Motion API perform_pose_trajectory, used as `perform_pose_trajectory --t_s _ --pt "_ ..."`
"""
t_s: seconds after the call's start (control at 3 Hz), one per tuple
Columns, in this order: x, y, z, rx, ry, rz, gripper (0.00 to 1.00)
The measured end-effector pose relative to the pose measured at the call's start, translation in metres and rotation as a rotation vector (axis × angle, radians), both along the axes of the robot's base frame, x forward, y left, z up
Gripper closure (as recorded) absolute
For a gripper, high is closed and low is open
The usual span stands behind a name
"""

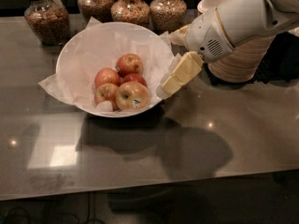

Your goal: Pick apple from white bowl

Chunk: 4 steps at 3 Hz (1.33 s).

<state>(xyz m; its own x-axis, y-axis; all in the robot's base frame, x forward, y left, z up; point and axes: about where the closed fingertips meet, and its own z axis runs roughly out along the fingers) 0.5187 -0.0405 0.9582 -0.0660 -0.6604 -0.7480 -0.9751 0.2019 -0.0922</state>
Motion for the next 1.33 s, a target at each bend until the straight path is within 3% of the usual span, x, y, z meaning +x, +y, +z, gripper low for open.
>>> perform_pose_trajectory --t_s 0.33,0.67,1.33 --pt "-0.001 0.003 0.002 0.009 -0.003 -0.001 0.00" --pt "-0.001 0.020 -0.007 0.043 0.017 0.024 0.17" --pt "-0.005 0.035 -0.019 0.048 0.043 0.041 0.18"
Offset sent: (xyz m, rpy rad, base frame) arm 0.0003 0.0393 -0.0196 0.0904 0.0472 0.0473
